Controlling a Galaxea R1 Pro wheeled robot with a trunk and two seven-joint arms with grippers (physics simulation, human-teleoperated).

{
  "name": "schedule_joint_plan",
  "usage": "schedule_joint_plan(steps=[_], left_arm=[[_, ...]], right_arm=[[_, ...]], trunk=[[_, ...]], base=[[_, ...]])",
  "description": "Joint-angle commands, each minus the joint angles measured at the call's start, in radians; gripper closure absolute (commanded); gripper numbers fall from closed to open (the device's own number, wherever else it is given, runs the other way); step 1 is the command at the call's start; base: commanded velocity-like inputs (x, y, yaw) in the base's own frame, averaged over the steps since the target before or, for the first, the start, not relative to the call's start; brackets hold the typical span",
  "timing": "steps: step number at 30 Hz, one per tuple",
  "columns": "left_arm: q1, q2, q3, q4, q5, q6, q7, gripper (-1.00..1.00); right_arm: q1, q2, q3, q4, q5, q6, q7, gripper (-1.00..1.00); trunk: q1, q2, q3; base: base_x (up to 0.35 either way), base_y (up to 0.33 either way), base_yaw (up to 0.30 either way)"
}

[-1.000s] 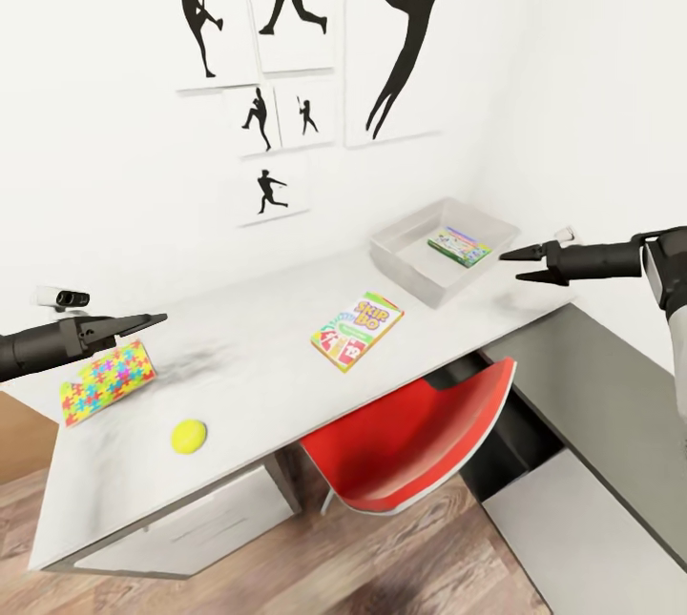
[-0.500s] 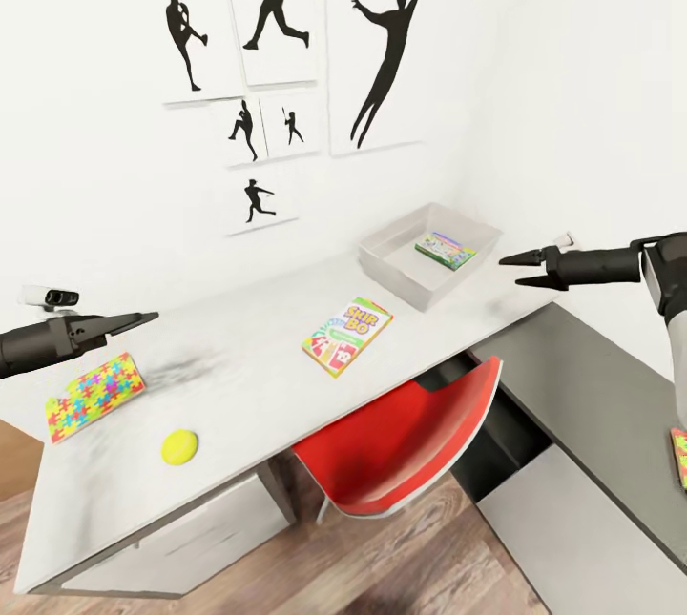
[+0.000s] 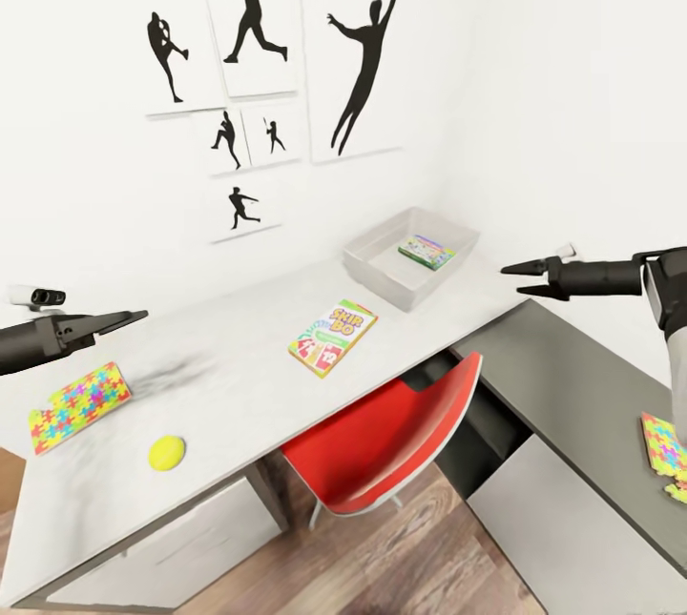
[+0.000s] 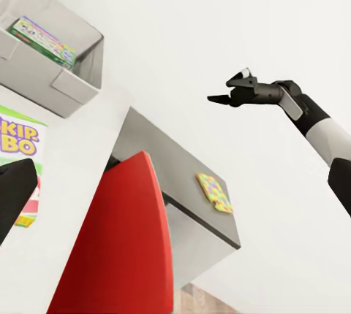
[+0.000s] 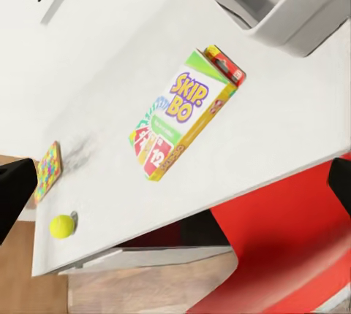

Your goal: Put all the toys in the child's room - the three board games (two on the bed and one on the table), the two jigsaw puzzles on the table, and the tennis ball on the table - inside the toy box on the table in the child's room.

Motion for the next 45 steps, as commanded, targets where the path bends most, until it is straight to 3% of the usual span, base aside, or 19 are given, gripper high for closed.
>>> schedule_joint_plan(steps=[1, 11, 24, 38, 45], left_arm=[[0.000, 0.003, 0.000, 0.000, -0.001, 0.011, -0.004, -1.00], [0.006, 0.040, 0.001, 0.001, -0.001, 0.010, -0.004, -1.00], [0.037, 0.068, 0.001, 0.022, -0.004, 0.008, -0.004, -1.00], [0.088, 0.088, 0.001, 0.025, -0.005, 0.006, -0.004, -1.00], [0.109, 0.091, 0.001, 0.030, -0.009, 0.006, -0.004, -1.00]], right_arm=[[0.005, 0.001, -0.008, -0.010, 0.011, 0.009, 0.008, -1.00], [0.067, 0.001, -0.040, -0.082, 0.010, 0.011, 0.054, -1.00], [0.162, 0.001, -0.063, -0.163, 0.009, 0.007, 0.122, -1.00], [0.296, 0.002, -0.151, -0.265, 0.005, -0.017, 0.156, -1.00], [0.408, 0.002, -0.174, -0.328, -0.085, -0.039, 0.157, -1.00]], trunk=[[0.001, -0.002, 0.000], [0.001, -0.002, 0.016], [0.001, -0.002, 0.036], [0.001, -0.002, 0.058], [0.001, -0.002, 0.070]], base=[[-0.010, -0.004, -0.110], [-0.004, -0.001, -0.111], [0.000, 0.000, -0.117], [0.000, 0.000, -0.126], [0.000, 0.000, -0.130]])
